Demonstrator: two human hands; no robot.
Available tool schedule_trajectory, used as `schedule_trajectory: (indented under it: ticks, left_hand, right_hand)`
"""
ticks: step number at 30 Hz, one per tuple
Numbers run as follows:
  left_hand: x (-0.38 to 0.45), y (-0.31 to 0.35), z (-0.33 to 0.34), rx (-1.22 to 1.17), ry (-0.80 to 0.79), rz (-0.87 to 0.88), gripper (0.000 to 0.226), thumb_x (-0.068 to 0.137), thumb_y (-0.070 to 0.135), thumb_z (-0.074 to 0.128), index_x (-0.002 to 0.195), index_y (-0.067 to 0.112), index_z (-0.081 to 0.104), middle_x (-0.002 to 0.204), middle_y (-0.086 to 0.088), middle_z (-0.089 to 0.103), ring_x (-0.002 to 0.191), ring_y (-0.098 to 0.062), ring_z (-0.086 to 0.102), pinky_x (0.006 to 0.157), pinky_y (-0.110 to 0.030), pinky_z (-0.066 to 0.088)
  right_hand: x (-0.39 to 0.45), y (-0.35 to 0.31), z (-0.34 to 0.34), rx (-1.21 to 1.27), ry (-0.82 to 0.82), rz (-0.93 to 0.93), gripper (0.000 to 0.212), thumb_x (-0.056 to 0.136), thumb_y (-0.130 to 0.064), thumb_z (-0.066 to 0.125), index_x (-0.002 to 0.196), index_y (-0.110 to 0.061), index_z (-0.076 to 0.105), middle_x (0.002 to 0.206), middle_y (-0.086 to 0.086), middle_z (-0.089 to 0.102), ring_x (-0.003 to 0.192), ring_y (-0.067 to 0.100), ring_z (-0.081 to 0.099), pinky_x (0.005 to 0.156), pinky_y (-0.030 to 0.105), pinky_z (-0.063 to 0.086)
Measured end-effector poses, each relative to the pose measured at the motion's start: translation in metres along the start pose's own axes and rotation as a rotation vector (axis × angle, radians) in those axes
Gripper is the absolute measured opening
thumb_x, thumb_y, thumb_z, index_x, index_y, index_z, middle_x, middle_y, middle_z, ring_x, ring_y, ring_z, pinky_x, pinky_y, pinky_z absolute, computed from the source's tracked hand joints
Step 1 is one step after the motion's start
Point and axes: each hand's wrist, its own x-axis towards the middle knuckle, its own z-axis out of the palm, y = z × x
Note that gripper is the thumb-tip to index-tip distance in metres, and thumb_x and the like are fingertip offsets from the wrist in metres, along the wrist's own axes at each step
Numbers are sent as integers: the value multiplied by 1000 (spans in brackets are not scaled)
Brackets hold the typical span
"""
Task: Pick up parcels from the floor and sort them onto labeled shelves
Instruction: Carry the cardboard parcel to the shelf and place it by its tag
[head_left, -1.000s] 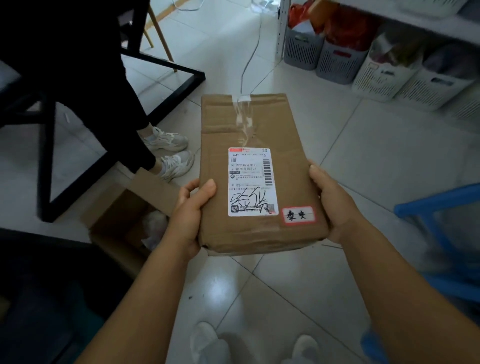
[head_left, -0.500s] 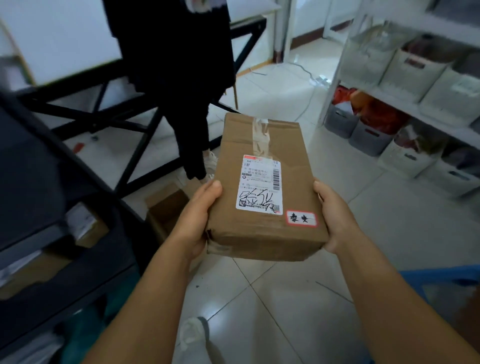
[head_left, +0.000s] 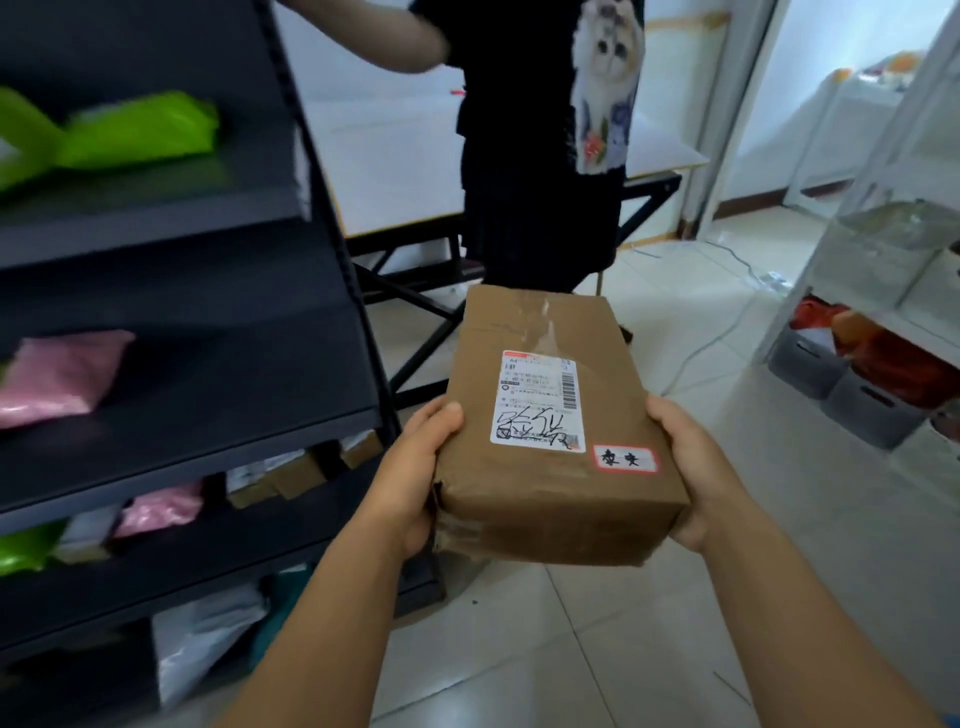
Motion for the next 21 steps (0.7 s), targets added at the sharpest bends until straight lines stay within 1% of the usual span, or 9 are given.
schedule_trajectory:
  ticks: [3, 5, 7, 10, 12, 14, 16, 17, 21]
  left_hand:
    - [-34, 18, -38, -4, -16, 23, 36, 94, 37, 58, 128, 26, 64, 107, -5, 79, 86, -18, 77, 60, -28, 59]
    - [-52, 28, -58, 7, -11, 33, 40, 93, 38, 58, 131, 27, 62, 112, -5, 78, 89, -20, 77, 62, -29, 59]
    - [-72, 39, -78, 10, 19, 55, 45, 92, 38, 60, 135, 27, 59, 118, -7, 75, 96, -23, 74, 66, -32, 58]
    - [-100, 54, -106, -16, 99, 63, 49, 90, 39, 61, 136, 23, 57, 124, -10, 71, 104, -28, 70, 67, -33, 57]
    - [-117, 63, -121, -46, 151, 54, 47, 90, 42, 60, 132, 22, 61, 121, -10, 73, 102, -28, 71, 65, -33, 57]
    - [-134, 69, -135, -72, 183, 49, 42, 90, 44, 59, 124, 20, 68, 111, -8, 78, 91, -25, 75, 62, -32, 58]
    - [-151, 74, -149, -102, 194, 56, 39, 89, 46, 60, 114, 19, 73, 101, -7, 80, 78, -22, 78, 55, -31, 58]
    - [-159, 76, -156, -107, 205, 71, 39, 89, 48, 60, 111, 19, 75, 99, -7, 81, 75, -21, 78, 54, -31, 58]
    - [-189, 81, -185, -84, 276, 136, 42, 87, 55, 59, 102, 22, 82, 107, -8, 79, 85, -22, 77, 63, -31, 59]
  right_hand:
    - [-23, 9, 41, 17, -49, 7, 33, 92, -40, 50, 98, -20, 76, 90, 11, 79, 67, 23, 75, 48, 33, 57]
    - [-37, 13, 63, 16, -75, 2, 29, 94, -37, 49, 101, -20, 72, 85, 10, 79, 62, 22, 74, 45, 31, 56]
    - [-51, 18, 87, 8, -109, -10, 28, 94, -36, 51, 102, -20, 72, 85, 10, 79, 63, 23, 74, 46, 32, 58]
    - [-68, 23, 120, -12, -180, 0, 37, 93, -40, 54, 82, -18, 82, 84, 11, 79, 65, 23, 75, 46, 32, 57]
    - [-78, 25, 142, -46, -203, 15, 38, 91, -44, 56, 82, -18, 82, 86, 11, 79, 68, 24, 75, 49, 32, 58]
    - [-83, 28, 163, -53, -220, 37, 39, 90, -47, 58, 87, -15, 81, 88, 13, 78, 69, 26, 75, 50, 34, 58]
    - [-85, 33, 183, -62, -243, 56, 41, 88, -48, 60, 79, -14, 82, 84, 14, 78, 63, 27, 74, 47, 35, 57]
    - [-87, 36, 192, -66, -258, 71, 41, 87, -48, 62, 77, -13, 82, 82, 14, 78, 61, 28, 74, 46, 35, 57]
    - [-88, 48, 232, -96, -346, 125, 38, 83, -48, 65, 92, -13, 78, 84, 15, 78, 61, 29, 74, 47, 37, 57]
